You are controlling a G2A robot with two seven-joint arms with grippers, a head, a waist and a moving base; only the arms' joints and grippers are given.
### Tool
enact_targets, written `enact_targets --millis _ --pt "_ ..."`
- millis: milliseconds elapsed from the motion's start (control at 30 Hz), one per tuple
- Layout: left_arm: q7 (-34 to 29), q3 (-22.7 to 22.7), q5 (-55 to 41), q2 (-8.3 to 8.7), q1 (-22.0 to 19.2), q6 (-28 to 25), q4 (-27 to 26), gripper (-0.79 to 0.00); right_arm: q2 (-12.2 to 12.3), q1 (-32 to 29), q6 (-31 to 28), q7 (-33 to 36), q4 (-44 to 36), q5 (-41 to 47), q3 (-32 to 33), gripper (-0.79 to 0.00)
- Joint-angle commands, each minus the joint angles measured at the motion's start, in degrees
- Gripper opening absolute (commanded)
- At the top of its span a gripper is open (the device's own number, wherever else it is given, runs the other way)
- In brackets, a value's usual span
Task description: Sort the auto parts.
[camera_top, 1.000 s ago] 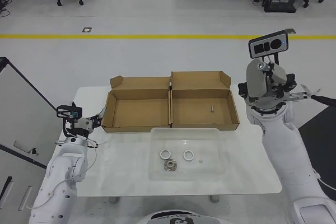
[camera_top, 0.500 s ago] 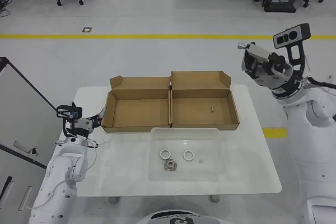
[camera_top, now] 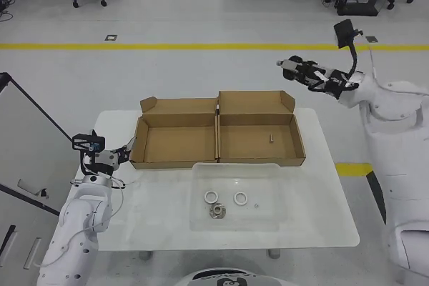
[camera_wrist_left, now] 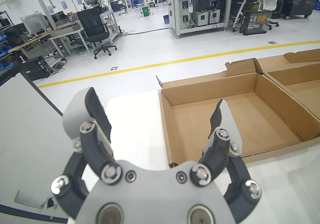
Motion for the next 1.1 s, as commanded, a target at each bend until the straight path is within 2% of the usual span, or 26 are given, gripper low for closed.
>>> enact_targets --millis 0,200,467,1067 --pt "0.00 0.00 0.00 0.00 0.00 0.00 0.00 0.000 -0.23 1.85 -0.50 -0.63 3.15 -4.75 -2.99 -0.785" --pt "0.00 0.00 0.00 0.00 0.00 0.00 0.00 0.000 -1.06 5.61 -1.59 -1.00 10.52 -12.80 -10.03 -0.785" --pt "0.00 0.00 0.00 0.00 0.00 0.00 0.00 0.000 -2.27 6.78 -2.84 -1.62 17.78 -19.50 -17.29 -0.785" --pt "0.00 0.00 0.00 0.00 0.00 0.00 0.00 0.000 -6.49 8.45 -3.10 -1.73 33.58 -20.31 -28.50 -0.785"
